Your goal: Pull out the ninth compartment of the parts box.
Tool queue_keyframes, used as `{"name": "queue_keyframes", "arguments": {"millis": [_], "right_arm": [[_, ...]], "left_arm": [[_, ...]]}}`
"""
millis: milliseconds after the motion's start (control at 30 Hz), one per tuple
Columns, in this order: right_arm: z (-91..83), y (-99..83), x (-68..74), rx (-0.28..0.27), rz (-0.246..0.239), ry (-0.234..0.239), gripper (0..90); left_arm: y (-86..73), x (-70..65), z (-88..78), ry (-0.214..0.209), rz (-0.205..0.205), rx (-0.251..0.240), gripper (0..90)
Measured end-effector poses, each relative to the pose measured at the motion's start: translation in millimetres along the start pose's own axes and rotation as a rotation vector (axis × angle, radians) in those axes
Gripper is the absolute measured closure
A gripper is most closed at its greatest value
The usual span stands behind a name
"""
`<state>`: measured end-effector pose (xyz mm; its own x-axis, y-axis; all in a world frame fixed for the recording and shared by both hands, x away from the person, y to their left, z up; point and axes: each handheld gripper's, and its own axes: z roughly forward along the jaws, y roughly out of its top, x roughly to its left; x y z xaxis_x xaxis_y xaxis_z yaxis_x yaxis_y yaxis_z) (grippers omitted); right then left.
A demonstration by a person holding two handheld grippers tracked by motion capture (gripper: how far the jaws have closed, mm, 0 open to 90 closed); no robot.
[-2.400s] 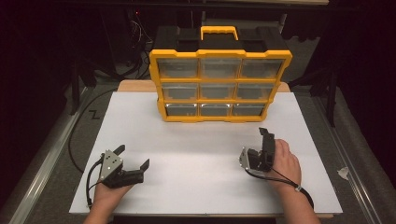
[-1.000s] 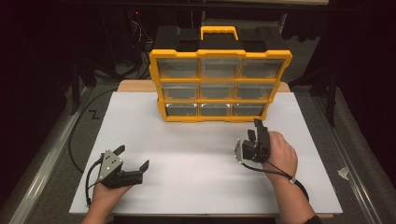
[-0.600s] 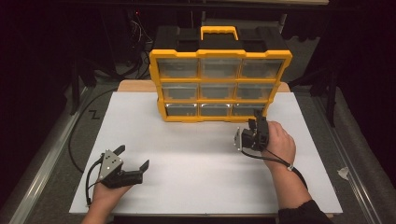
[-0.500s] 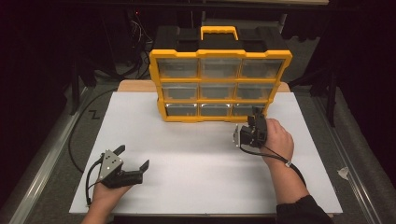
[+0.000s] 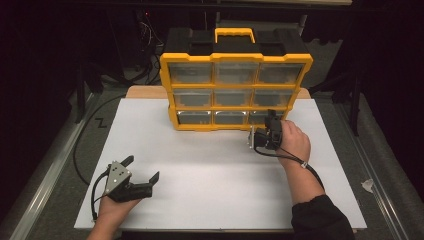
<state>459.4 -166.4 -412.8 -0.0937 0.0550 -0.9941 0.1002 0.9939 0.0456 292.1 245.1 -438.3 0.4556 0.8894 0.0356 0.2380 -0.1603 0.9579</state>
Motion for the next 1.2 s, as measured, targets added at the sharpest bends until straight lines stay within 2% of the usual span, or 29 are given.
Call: {"name": "queue_keyframes", "arguments": {"millis": [100, 133, 300, 367, 567, 633, 700, 933, 967, 1200], "right_arm": [[1.1, 0.5, -1.0, -0.002, -0.007, -0.001, 62.5], [2.8, 1.6, -1.2, -0.022, -0.026, 0.007, 64.2], [6.0, 4.9, 3.4, -0.015, -0.044, 0.025, 66.9], [6.0, 5.0, 4.2, -0.014, -0.033, 0.027, 68.4], [7.6, 4.7, 4.4, -0.026, -0.053, 0.028, 72.6], [8.5, 4.0, 7.1, -0.021, -0.040, 0.006, 74.0], [8.2, 5.0, 8.2, -0.012, -0.037, 0.006, 74.8], [9.0, 6.6, 11.3, -0.014, -0.041, -0.026, 77.1], [9.4, 6.4, 11.1, -0.018, -0.053, -0.034, 77.4], [9.0, 7.2, 11.4, -0.007, -0.043, -0.032, 80.0]], "left_arm": [[0.0, 0.2, 0.5, 0.000, 0.002, -0.002, 0.2], [-0.1, 0.5, 1.1, -0.002, 0.000, 0.001, 0.2], [-0.1, 0.0, 0.9, -0.002, 0.002, -0.002, 0.2], [0.0, 0.0, 1.0, -0.003, 0.004, 0.000, 0.2], [-0.3, 0.0, 1.6, -0.004, 0.008, 0.003, 0.2], [-0.3, -0.5, 1.4, -0.006, 0.012, 0.002, 0.2], [-0.1, -0.6, 1.1, -0.008, 0.013, 0.001, 0.2], [-0.2, -1.0, 1.7, -0.006, 0.016, 0.002, 0.2], [-0.1, -1.6, 1.8, -0.007, 0.024, 0.005, 0.2], [0.0, -0.9, 1.4, -0.002, 0.019, 0.002, 0.2]]}}
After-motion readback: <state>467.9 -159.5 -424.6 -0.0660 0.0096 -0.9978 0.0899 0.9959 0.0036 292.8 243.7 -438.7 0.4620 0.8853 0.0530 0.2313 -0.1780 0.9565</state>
